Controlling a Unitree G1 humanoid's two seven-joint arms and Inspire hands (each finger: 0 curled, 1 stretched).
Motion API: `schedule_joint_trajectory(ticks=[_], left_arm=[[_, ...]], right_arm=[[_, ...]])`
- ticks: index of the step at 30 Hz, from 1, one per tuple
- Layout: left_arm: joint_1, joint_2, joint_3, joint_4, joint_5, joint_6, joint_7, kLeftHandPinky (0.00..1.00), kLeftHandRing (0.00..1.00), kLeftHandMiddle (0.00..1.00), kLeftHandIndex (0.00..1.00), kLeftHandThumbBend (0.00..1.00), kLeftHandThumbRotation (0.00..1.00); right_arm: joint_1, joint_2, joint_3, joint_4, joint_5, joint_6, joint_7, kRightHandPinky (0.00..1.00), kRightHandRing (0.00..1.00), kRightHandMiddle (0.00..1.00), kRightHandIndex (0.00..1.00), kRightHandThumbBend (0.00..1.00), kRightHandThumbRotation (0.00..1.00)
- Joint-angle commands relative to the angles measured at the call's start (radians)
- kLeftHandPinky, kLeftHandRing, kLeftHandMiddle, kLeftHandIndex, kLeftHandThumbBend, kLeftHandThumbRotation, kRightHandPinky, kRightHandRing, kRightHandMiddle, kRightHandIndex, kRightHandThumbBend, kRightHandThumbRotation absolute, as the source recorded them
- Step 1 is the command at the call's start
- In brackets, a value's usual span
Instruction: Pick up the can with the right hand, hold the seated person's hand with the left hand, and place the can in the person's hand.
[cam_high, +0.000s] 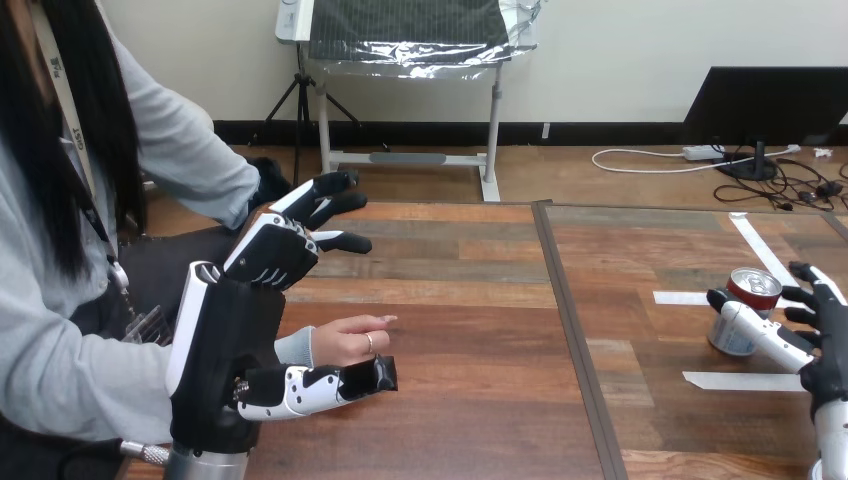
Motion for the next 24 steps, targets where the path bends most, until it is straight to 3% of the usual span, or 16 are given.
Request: schedule_joint_trajectory(ticks=[1,8,24], left_arm=[[-0.024,0.010,-0.003,-0.043,-0.021,-0.007,-0.009,0.65,0.83,0.86,0.82,1.00,0.38],[-0.021,0.009,0.003,-0.046,-0.021,-0.010,-0.013,0.65,0.83,0.86,0.81,1.00,0.40],[-0.014,0.008,-0.007,-0.062,-0.061,0.000,-0.041,0.65,0.83,0.86,0.80,1.00,0.39]], right_arm=[[-0.091,0.007,-0.002,-0.003,0.010,0.005,0.007,0.76,0.81,0.85,0.91,1.00,0.55],[-0.093,0.010,0.001,0.000,0.009,0.015,0.011,0.71,0.77,0.85,0.90,1.00,0.54],[-0.104,0.022,-0.016,0.007,0.038,0.046,0.039,0.74,0.80,0.84,0.88,1.00,0.42]])
